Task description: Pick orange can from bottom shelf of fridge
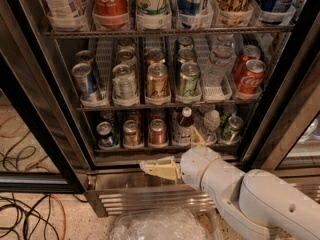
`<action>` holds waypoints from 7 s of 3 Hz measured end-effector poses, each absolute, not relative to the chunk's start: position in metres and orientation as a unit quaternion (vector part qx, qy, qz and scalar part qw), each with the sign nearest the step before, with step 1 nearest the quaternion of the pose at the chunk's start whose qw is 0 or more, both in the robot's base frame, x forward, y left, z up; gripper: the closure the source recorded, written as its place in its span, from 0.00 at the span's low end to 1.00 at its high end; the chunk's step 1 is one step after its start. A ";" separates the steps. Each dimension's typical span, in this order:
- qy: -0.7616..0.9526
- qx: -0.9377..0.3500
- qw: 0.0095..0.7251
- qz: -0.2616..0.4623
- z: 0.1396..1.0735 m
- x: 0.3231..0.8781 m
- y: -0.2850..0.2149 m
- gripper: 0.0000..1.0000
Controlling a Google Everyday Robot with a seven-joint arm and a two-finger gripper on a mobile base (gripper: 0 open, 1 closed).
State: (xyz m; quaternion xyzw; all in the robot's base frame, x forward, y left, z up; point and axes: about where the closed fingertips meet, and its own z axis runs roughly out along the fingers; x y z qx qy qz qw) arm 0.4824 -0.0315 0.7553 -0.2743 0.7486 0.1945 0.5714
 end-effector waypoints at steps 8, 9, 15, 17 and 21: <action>0.709 -0.188 0.637 0.236 0.600 0.485 0.042 0.00; 0.710 -0.185 0.639 0.232 0.593 0.490 0.048 0.00; 0.648 -0.169 0.727 0.154 0.579 0.536 0.088 0.00; 0.649 -0.150 0.732 0.141 0.595 0.576 0.094 0.00; 0.649 -0.150 0.732 0.141 0.595 0.576 0.094 0.35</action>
Offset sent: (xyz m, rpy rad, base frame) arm -0.0086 0.0204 -0.0463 0.0381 0.0049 0.0045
